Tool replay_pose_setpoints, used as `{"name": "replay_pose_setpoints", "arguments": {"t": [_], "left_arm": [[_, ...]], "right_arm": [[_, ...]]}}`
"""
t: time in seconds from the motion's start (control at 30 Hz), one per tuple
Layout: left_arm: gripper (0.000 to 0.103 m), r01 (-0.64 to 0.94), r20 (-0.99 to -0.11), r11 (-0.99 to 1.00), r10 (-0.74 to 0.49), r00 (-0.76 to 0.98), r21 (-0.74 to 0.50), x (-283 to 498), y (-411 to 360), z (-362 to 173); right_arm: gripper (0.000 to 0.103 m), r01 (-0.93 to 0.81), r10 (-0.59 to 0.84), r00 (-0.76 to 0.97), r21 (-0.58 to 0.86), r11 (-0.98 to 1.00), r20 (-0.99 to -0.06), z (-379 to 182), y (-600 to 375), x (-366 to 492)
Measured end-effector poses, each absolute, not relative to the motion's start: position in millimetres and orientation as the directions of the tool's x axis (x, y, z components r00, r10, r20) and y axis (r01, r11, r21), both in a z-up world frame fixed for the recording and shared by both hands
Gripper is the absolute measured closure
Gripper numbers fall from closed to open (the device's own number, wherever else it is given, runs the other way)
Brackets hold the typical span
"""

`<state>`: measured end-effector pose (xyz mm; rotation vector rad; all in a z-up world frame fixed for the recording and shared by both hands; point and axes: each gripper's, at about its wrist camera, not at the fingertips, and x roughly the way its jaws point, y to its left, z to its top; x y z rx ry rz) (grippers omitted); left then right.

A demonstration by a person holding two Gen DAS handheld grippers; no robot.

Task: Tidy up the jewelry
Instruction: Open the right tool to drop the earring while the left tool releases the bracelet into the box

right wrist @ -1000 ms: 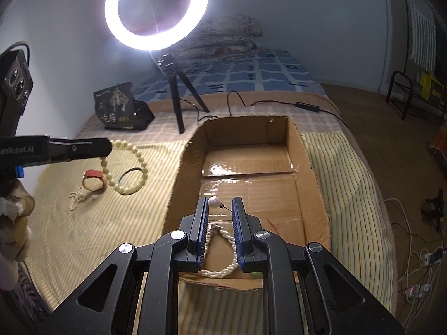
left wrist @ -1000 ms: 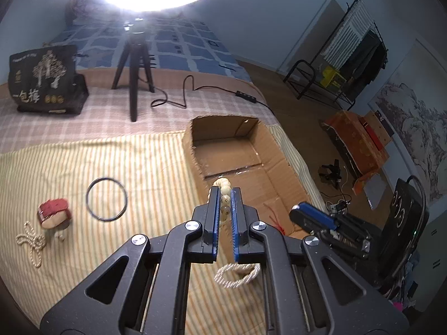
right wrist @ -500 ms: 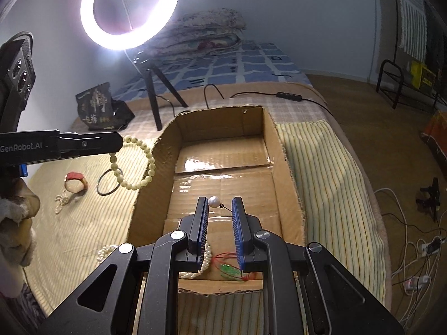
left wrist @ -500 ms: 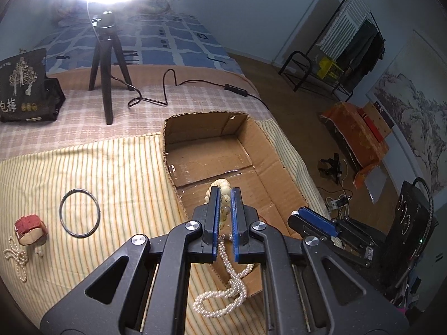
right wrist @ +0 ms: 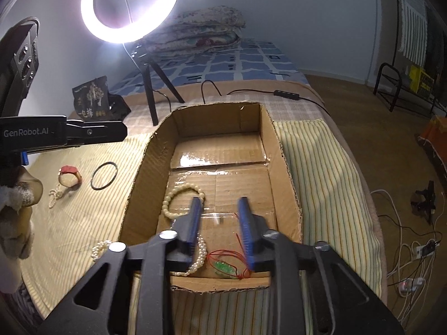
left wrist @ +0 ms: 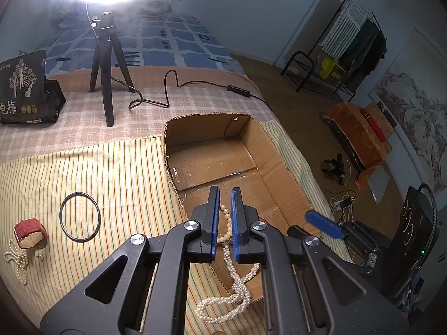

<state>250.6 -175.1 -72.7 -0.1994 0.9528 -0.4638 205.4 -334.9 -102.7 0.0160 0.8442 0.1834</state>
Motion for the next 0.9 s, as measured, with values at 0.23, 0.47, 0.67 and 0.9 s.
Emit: {"name": "replay_pose_setpoints", "arguments": {"t": [0.23, 0.47, 0.67, 0.9], "left_arm": [[0.05, 0.292, -0.714, 0.895, -0.445, 0.54, -0.337, 243, -171, -62], [0.032, 0.286, -0.705, 0.905, -0.425, 0.568, -0.316, 234, -160, -52], [0.032, 0.281, -0.694, 0.911, -0.413, 0.59, -0.302, 224, -141, -39], [0.032, 0.257, -0.667, 0.917, -0.399, 0.629, -0.306, 213, -105, -28]], "right_arm": [[0.031, -0.128, 0.109, 0.68, 0.028, 0.991, -0.725, -97, -331, 203], [0.023, -0.102, 0.06, 0.681, -0.013, 0.995, -0.73, -89, -324, 202], [0.023, -0.09, 0.032, 0.685, -0.041, 0.995, -0.728, -82, -311, 198], [0.023, -0.083, -0.036, 0.66, -0.12, 0.989, -0.751, -80, -287, 199]]}}
